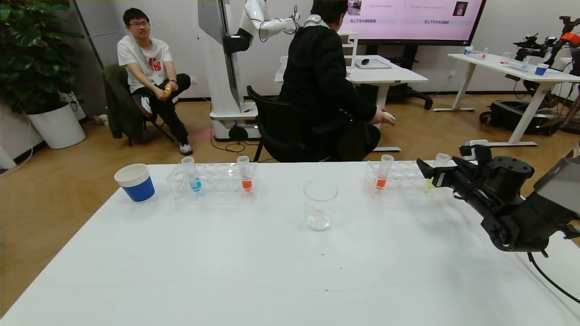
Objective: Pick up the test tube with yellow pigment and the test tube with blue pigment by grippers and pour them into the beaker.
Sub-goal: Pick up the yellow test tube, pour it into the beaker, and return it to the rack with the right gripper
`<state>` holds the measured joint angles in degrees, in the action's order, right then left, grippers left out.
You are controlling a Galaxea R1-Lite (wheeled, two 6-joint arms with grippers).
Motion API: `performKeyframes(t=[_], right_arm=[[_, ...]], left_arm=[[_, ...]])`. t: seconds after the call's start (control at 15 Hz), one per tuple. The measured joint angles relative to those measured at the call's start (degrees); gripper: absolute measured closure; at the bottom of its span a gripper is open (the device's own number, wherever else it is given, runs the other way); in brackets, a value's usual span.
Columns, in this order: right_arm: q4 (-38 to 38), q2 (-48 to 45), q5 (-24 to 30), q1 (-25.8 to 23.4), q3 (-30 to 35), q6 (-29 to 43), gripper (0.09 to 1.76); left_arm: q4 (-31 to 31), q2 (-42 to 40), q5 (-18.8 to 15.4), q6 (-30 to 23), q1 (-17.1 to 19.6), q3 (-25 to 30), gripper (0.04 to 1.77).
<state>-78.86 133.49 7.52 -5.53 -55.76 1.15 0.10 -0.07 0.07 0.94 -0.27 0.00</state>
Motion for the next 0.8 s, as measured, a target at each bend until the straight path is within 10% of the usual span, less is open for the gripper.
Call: performKeyframes(t=[0.27, 0.47, 0.8], right_arm=[[0.0, 0.99, 0.22, -0.2, -2.34, 0.0, 0.31], [-0.27, 1.13, 0.3, -0.35, -2.45, -0.02, 1.43], [-0.35, 0.69, -0.09, -0.68, -2.47, -0.07, 1.34]], left_arm=[[0.0, 0.0, 0.0, 0.02, 0.0, 0.0, 0.06], [0.0, 0.0, 0.0, 0.0, 0.0, 0.0, 0.06], [0.0, 0.0, 0.0, 0.02, 0.0, 0.0, 0.06]])
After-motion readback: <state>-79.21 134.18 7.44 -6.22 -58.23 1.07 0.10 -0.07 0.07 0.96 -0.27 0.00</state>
